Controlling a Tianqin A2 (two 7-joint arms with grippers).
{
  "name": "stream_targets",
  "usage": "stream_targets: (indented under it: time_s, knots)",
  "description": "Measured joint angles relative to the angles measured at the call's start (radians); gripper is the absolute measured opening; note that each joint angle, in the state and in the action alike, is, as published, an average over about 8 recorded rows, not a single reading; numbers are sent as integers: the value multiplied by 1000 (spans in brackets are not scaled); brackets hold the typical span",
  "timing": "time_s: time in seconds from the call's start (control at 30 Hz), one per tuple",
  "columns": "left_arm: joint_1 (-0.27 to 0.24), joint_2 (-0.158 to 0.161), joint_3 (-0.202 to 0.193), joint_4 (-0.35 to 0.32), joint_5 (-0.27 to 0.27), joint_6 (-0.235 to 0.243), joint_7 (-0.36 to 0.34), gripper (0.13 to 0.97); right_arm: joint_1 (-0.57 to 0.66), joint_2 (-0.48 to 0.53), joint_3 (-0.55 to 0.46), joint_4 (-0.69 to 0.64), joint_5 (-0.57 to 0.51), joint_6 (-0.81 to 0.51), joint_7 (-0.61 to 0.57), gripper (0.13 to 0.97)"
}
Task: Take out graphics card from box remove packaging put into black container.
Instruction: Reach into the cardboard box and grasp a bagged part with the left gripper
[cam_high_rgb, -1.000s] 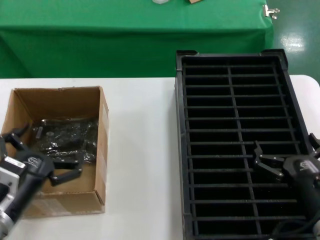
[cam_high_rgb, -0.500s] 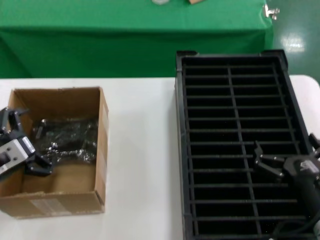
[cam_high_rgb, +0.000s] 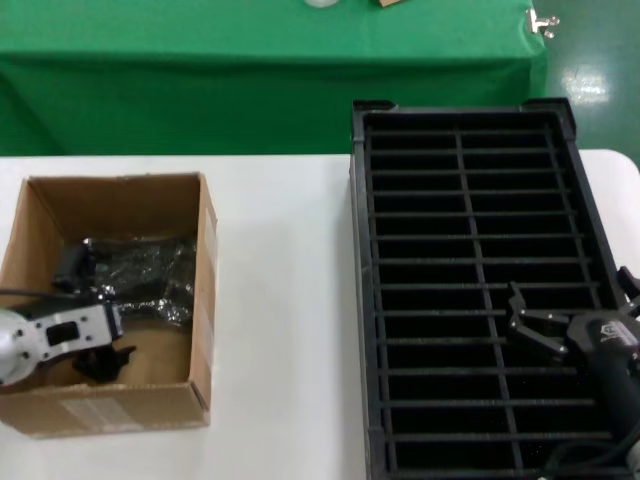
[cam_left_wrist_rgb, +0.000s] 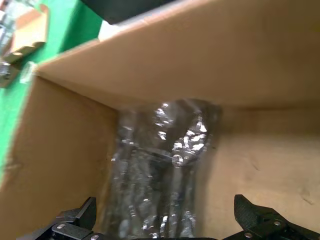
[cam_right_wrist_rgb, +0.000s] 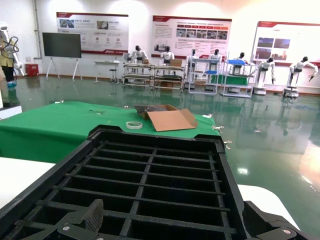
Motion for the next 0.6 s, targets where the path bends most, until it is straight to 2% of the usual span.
stream_targets:
  time_s: [0.17,0.3,0.43,0.6]
  knots:
    - [-62,59,30,139,-12,-37,101,966,0,0,0,0,0,0,0,966]
    - [-103,103,36,238,-44,-80,200,966,0,0,0,0,0,0,0,966]
    - [-133,145,22,325,-104,-131,331,956,0,0,0,0,0,0,0,966]
    - [-160,189,-16,409,-195,-192,513,947,0,0,0,0,0,0,0,966]
